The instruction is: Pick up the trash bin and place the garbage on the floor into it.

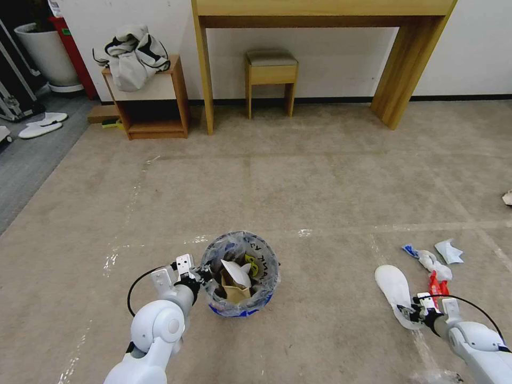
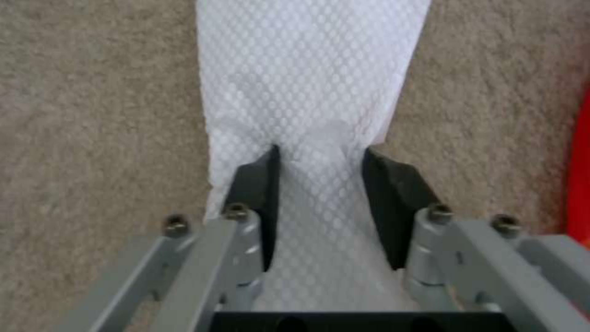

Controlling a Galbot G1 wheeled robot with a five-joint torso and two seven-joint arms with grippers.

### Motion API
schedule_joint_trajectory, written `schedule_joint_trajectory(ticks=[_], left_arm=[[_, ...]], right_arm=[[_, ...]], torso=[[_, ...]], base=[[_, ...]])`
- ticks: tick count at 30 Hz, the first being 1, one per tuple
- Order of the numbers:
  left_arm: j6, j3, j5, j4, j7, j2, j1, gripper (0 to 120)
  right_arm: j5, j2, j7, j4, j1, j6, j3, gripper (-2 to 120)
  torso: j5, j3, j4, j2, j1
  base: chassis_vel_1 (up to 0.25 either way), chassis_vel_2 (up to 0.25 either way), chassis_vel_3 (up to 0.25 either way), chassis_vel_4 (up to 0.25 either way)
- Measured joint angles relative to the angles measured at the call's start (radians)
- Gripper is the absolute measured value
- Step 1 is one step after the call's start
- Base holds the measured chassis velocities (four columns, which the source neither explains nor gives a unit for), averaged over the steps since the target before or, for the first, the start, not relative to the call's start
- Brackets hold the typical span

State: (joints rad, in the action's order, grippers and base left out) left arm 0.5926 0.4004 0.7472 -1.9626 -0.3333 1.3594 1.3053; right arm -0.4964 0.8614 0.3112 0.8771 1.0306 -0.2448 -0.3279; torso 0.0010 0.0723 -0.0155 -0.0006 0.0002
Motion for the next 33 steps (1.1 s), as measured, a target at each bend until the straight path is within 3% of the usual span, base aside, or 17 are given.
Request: schedule_joint_trajectory(ticks=[11, 23, 33], left_arm=[[-0.001, -0.001, -0.001, -0.002, 0.001, 0.001, 0.005, 1], [-0.004, -0.013, -0.007, -0.005, 0.004, 0.004, 0.0, 1], [-0.006, -0.011, -0.013, -0.019, 0.011, -0.025, 0.012, 1]], right_arm=[[-0.006, 0.004, -0.013, 0.007, 0.004, 0.002, -0.016, 0], [-0.027, -0.027, -0.04, 0.142, 0.1, 0.0, -0.11, 0], [-0.031, -0.079, -0.089, 0.451, 0.226, -0.002, -0.236, 0]], torso=[[0.0009, 0.0, 0.0005, 0.0, 0.0], [-0.0001, 0.0, -0.0004, 0.0, 0.0], [-0.0009, 0.0, -0.0003, 0.0, 0.0]], base=[[0.0, 0.0, 0.0, 0.0], [0.0, 0.0, 0.0, 0.0], [0.0, 0.0, 0.0, 0.0]])
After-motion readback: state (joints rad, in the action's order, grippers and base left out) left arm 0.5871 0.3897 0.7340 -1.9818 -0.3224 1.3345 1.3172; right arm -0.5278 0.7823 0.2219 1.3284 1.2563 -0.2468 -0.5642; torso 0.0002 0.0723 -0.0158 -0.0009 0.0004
